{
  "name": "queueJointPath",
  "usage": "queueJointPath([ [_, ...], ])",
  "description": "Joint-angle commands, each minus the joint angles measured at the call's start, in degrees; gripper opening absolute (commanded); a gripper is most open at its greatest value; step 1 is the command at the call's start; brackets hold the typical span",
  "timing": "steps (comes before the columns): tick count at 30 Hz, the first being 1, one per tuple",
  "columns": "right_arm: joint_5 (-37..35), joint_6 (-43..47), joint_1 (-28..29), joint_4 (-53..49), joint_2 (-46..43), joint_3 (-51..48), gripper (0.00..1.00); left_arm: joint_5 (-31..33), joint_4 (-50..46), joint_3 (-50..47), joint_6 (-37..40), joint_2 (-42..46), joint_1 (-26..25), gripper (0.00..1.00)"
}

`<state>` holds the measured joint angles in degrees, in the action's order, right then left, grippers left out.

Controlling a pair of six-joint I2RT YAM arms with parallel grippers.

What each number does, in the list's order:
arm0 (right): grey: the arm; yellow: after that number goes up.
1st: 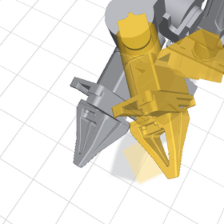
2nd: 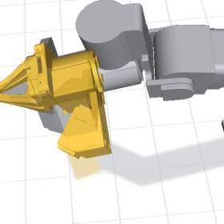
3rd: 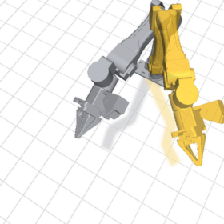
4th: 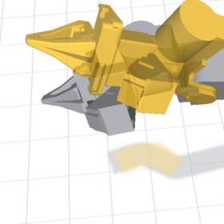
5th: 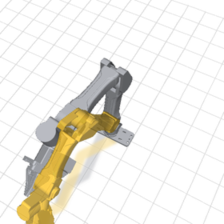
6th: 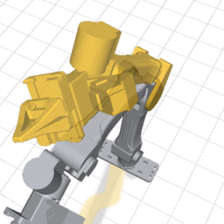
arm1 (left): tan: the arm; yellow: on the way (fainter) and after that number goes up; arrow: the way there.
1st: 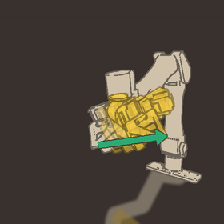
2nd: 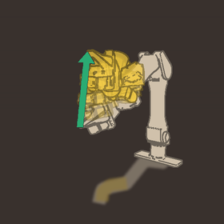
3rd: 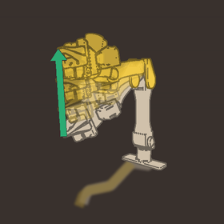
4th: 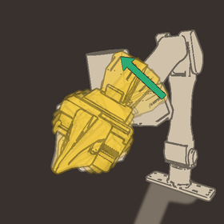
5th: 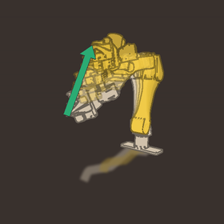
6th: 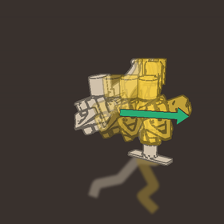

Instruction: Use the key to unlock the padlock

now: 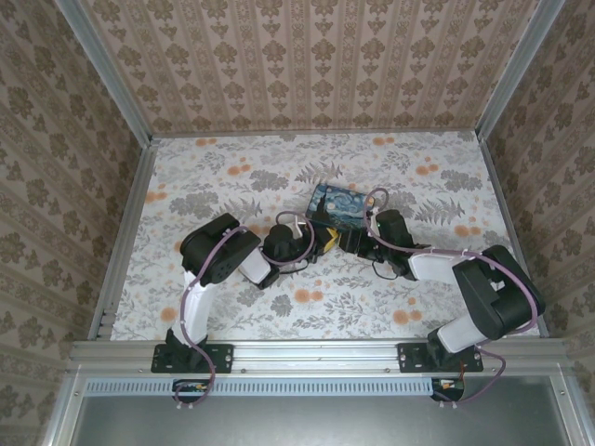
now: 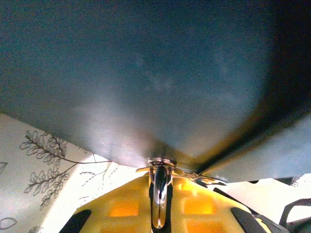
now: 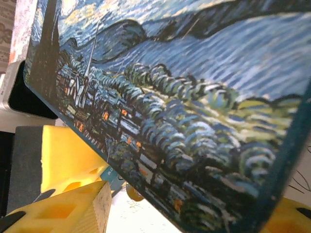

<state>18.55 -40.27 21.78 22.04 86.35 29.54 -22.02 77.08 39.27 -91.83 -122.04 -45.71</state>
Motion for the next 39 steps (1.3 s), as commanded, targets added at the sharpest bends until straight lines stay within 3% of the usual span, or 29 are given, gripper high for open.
queueJointPath([
  [1, -0.1, -2.7, -1.4, 7.3, 1.1, 0.7, 0.56, -3.0, -2.4, -3.2, 2.5, 0.2, -1.3, 0.22],
  [5, 0.3, -4.1, -2.2, 9.0, 1.7, 1.1, 0.56, -3.0, -2.3, -4.9, 3.8, 1.4, -1.3, 0.39],
  [12, 1.5, -5.2, -3.5, 10.1, 5.1, 4.4, 0.56, -2.3, -2.8, -8.8, 6.2, 8.1, -0.2, 0.56],
  [21, 5.3, -5.5, -5.7, 13.2, 7.6, 5.9, 0.56, -4.3, -8.5, -8.2, 9.0, 15.7, 3.3, 0.59],
  [29, 4.2, -1.2, -5.8, 8.9, -0.6, -1.2, 0.53, -8.2, -31.8, 1.7, 19.5, 24.0, 8.0, 0.59],
  [32, 4.7, 1.2, -5.8, 7.0, -0.9, -1.1, 0.51, -9.1, -46.0, 8.3, 27.0, 26.5, 9.7, 0.6],
  [36, 5.2, 4.1, -5.8, 4.9, 0.7, 0.4, 0.48, -5.7, -69.3, 19.3, 40.8, 29.2, 11.0, 0.63],
  [39, 5.5, 6.3, -5.6, 4.0, 2.8, 1.7, 0.48, -2.3, -80.7, 25.6, 47.9, 29.7, 12.1, 0.65],
])
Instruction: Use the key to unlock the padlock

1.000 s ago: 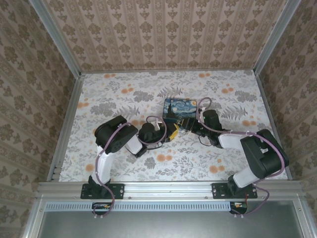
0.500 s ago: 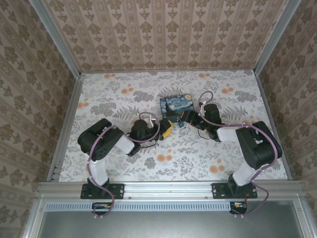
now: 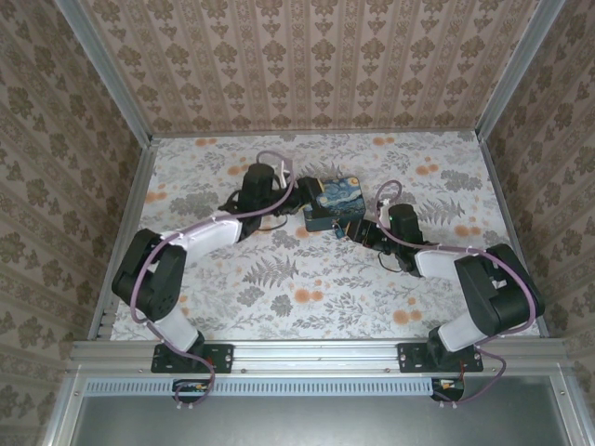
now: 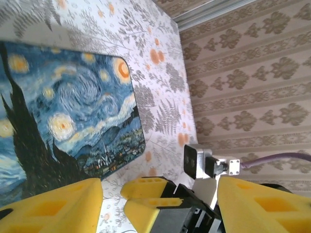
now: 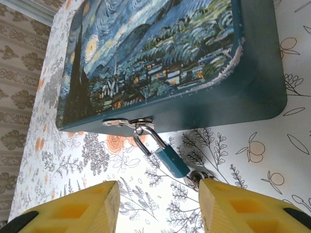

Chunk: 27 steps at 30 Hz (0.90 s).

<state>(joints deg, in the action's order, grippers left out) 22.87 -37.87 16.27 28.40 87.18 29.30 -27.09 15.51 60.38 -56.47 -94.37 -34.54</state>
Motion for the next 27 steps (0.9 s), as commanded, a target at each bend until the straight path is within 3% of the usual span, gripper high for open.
queueJointPath([
  [1, 1.4, 4.5, -0.2, -2.6, 2.6, 2.3, 0.47, 3.2, -20.8, 5.6, 13.6, 2.0, 1.3, 0.66],
  [17, 0.2, 10.7, 2.5, -6.4, 11.5, 9.0, 0.45, 2.8, -23.9, 7.3, 14.9, 1.3, 5.3, 0.67],
  [27, -0.4, 11.3, 3.6, -6.8, 14.1, 10.2, 0.37, 2.2, -23.2, 7.0, 14.6, 0.3, 5.8, 0.67],
])
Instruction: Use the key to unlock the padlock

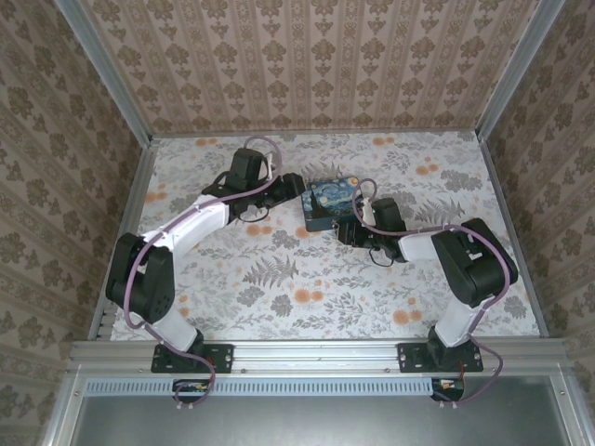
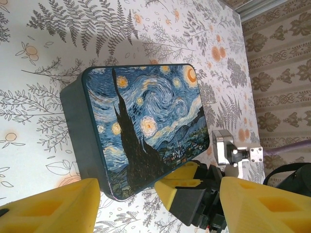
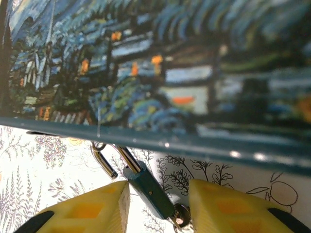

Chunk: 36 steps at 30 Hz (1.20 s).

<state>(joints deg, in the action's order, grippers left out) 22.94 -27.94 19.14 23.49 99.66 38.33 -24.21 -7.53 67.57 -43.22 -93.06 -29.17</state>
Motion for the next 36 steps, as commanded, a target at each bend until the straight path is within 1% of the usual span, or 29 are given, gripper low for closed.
queueJointPath([
  [1, -0.5, 1.3, 0.8, -1.8, 1.7, 1.1, 0.35, -0.8, -0.1, -0.1, 1.4, -1.1, 0.4, 0.67],
  [5, -0.7, 0.7, 0.8, -0.9, 2.1, 0.7, 0.27, -0.7, -0.2, -0.1, 1.5, -1.5, 0.4, 0.67],
  [12, -2.1, -0.4, 0.8, -0.9, 0.9, -0.4, 0.04, 0.9, -2.3, 0.6, 3.9, -2.0, 0.5, 0.67],
  [14, -3.0, -0.9, 0.7, -1.4, 0.5, -0.8, 0.0, 2.3, -4.2, 1.4, 5.5, -2.2, 0.3, 0.67],
  [16, -4.1, -1.8, 0.6, -2.3, -0.1, -1.1, 0.0, 4.7, -7.0, 2.9, 7.9, -2.5, -0.5, 0.67],
  [18, -5.4, -3.5, 0.3, -2.4, -0.8, -1.9, 0.0, 8.8, -11.2, 5.5, 11.5, -3.3, -2.3, 0.67],
  [21, -5.7, -5.7, -0.2, -1.6, -1.4, -2.9, 0.0, 15.2, -16.8, 10.0, 15.8, -5.4, -5.4, 0.67],
  [25, -5.6, -7.5, -0.3, -0.8, -2.1, -3.9, 0.0, 22.0, -21.5, 15.0, 19.5, -9.3, -8.6, 0.67],
  [29, -6.0, -8.7, -0.5, -0.2, -2.8, -5.0, 0.0, 25.8, -24.1, 19.4, 21.6, -13.8, -10.8, 0.67],
  [36, -6.1, -10.6, -1.2, 1.6, -3.1, -6.7, 0.0, 29.8, -26.6, 25.6, 23.4, -20.1, -14.0, 0.67],
])
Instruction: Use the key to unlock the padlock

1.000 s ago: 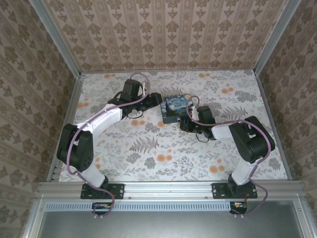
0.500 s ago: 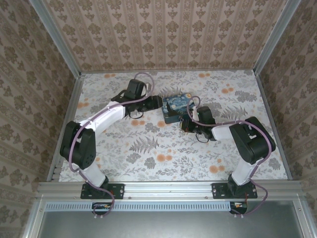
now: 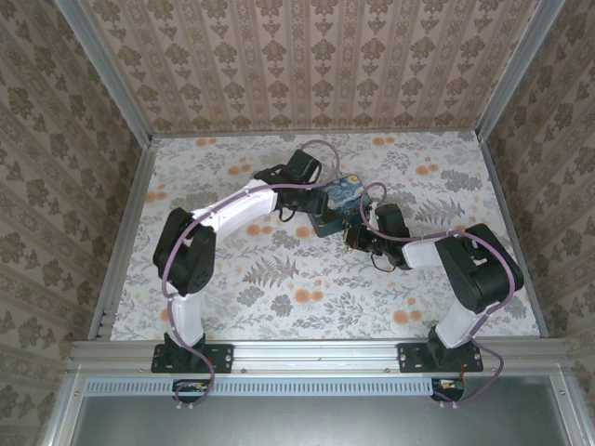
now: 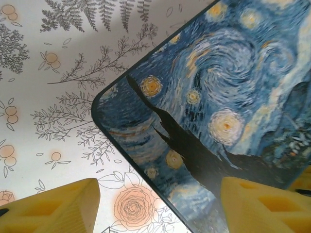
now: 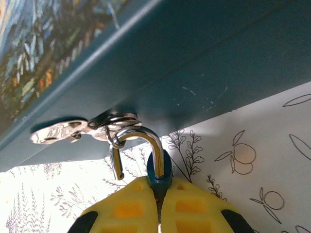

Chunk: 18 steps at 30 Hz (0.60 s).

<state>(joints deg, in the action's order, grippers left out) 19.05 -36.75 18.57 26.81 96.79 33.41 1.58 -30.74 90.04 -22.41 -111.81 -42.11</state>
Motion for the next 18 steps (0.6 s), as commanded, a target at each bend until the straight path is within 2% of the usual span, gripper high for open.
queueJointPath([
  [1, -2.2, -2.0, -0.7, -1.4, -0.3, -2.0, 0.0, 4.3, -3.6, 3.5, 2.6, -2.0, -1.3, 0.67],
  [18, 2.7, -7.7, -4.4, 9.5, 3.3, -5.8, 0.0, 10.8, -6.7, 4.9, 5.2, -7.3, -6.6, 0.68],
])
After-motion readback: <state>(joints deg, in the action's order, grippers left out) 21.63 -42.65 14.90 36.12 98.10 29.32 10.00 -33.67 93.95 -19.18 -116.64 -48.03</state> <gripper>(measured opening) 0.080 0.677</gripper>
